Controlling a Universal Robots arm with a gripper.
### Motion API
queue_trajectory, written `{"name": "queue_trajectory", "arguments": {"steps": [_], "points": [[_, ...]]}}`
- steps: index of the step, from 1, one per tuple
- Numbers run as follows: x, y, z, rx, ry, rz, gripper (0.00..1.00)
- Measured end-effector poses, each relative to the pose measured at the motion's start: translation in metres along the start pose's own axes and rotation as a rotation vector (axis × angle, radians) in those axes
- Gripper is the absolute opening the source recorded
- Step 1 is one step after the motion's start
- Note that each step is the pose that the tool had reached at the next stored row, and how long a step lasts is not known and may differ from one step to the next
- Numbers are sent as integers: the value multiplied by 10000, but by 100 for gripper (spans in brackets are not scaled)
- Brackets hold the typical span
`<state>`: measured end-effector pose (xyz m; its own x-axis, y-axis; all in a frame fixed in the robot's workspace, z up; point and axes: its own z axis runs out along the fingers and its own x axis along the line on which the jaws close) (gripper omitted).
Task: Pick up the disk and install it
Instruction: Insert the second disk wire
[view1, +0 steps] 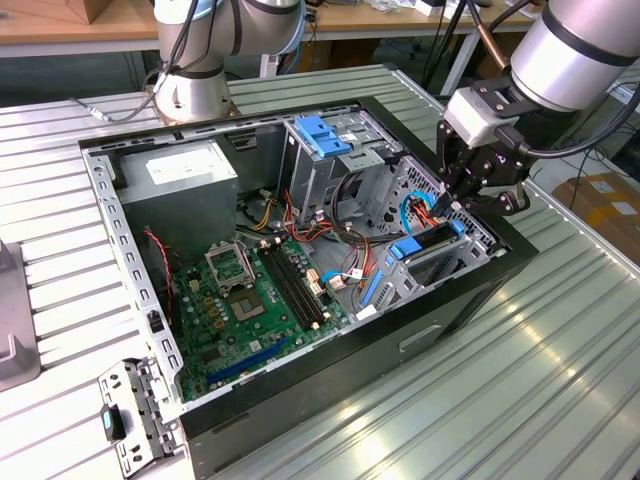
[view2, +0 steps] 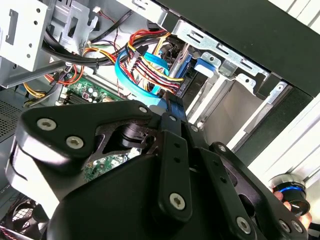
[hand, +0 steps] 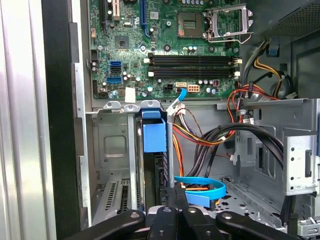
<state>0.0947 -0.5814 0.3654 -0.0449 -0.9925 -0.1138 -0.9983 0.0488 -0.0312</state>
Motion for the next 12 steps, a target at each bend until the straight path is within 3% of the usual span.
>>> {"name": "queue_trajectory", "arguments": {"steps": [3,6,8,10,11,12], "points": [[-2,-1,-16,0,-5,0,11],[-8,-3,-74,-3,-85,3,11],[-15,-4,-126,-9,-192,7,11],[-19,-5,-166,-15,-346,13,11],[-20,-6,-179,-20,-440,16,11],[-18,-7,-191,-26,-597,22,11]]}}
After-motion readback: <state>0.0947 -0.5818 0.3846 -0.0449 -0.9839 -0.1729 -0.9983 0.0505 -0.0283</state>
